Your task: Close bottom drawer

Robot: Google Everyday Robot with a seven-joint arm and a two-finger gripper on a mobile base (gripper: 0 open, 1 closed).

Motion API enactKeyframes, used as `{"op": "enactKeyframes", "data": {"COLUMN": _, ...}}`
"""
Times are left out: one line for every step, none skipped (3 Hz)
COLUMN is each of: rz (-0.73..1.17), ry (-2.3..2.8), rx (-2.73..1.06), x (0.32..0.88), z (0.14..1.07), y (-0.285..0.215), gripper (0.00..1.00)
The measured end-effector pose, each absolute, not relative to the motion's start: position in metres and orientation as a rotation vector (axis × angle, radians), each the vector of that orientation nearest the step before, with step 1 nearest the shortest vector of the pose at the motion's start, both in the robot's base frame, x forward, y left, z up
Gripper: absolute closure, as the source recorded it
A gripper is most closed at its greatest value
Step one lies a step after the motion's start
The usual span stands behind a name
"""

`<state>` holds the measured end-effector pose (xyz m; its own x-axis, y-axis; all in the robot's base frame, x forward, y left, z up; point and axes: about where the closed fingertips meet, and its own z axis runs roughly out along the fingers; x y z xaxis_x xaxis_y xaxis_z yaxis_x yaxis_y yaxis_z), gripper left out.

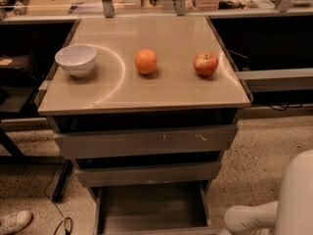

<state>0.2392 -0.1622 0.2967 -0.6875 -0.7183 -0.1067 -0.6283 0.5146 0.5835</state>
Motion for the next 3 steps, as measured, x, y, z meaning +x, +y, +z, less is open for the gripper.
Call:
{"op": "enactKeyframes", "data": {"rz": -0.942, "ry": -2.593, "rx": 1.165, "x": 0.236, "z": 0.29, "y": -0.16, "gripper": 1.0}}
{"op": "enactKeyframes", "data": {"rz": -0.99, "ry": -2.619, "rx": 1.153, "x": 0.245, "z": 0.267, "y": -0.156, "gripper": 1.0}}
{"op": "enactKeyframes", "data": {"rz": -1.041, "ry": -2.665, "rx": 1.143, "x": 0.267, "z": 0.243, "y": -0.152, "gripper": 1.0}}
